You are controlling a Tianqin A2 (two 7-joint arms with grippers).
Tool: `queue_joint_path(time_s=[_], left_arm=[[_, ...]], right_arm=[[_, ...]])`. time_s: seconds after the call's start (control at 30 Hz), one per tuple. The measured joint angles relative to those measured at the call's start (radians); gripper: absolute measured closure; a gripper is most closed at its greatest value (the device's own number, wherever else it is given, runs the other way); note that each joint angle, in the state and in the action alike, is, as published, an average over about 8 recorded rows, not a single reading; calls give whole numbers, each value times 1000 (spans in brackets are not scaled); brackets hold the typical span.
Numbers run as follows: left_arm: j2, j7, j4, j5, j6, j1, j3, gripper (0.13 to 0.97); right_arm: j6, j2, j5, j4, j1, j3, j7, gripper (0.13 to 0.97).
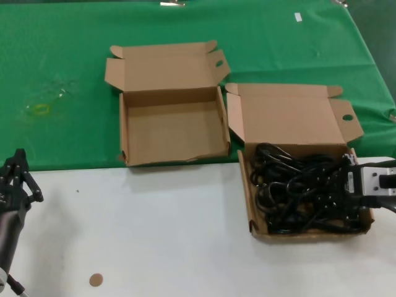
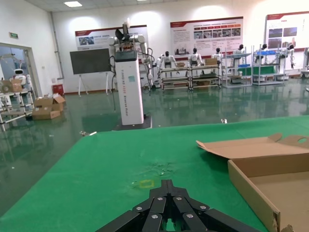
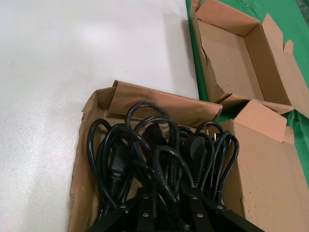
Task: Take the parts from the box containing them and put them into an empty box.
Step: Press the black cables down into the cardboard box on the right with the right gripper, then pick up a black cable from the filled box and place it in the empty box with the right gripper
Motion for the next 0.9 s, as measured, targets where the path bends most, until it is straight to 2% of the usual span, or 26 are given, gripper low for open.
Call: queue_joint_path(time_s=[0.1, 0.37, 0.7, 0.9], left_arm=[[0, 0, 0, 0, 0, 0, 0, 953], [0, 0, 0, 0, 0, 0, 0, 953], [0, 0, 0, 0, 0, 0, 0, 953], [0, 0, 0, 0, 0, 0, 0, 953]], right_arm=[[-2, 2, -7, 9, -4, 3, 10, 786], [-17, 14, -18, 39, -7, 14, 34, 894], [-43, 30, -33, 93, 17, 31, 74, 928], [-67, 8, -59, 113, 78, 28, 107, 928]])
